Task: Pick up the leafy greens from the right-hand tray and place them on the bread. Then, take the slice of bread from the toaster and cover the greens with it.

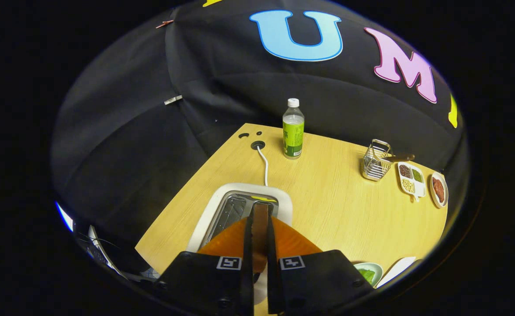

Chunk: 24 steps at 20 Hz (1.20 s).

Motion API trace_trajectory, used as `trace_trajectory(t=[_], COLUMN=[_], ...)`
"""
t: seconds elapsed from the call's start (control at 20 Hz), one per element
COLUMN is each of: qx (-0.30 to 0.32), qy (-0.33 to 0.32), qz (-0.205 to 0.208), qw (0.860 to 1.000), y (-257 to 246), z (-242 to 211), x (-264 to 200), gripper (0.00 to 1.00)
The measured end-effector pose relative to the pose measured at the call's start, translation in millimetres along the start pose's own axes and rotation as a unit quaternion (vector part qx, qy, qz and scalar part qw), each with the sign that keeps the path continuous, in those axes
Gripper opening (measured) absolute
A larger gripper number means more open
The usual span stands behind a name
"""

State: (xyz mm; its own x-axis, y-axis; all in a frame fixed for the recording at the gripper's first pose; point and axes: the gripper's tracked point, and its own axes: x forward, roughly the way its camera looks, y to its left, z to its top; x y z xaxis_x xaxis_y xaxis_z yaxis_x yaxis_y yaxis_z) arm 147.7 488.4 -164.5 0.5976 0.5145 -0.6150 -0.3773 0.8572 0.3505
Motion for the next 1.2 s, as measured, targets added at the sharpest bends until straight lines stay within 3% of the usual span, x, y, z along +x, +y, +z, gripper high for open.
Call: trace_trajectory(t=[0.35,0.8,1.0,1.2], qx=[0.024,0.075,0.073,0.076], qy=[-0.025,-0.095,-0.108,-0.100], qz=[0.029,0.082,0.078,0.048], qw=[0.999,0.989,0.988,0.991], y=[8.6,-10.2,-46.9,-97.3], z=[14.6,72.8,67.5,34.2], x=[-31.4,-124.9,-166.4,-187.7], gripper=[0.14,0.13,0.14,0.13])
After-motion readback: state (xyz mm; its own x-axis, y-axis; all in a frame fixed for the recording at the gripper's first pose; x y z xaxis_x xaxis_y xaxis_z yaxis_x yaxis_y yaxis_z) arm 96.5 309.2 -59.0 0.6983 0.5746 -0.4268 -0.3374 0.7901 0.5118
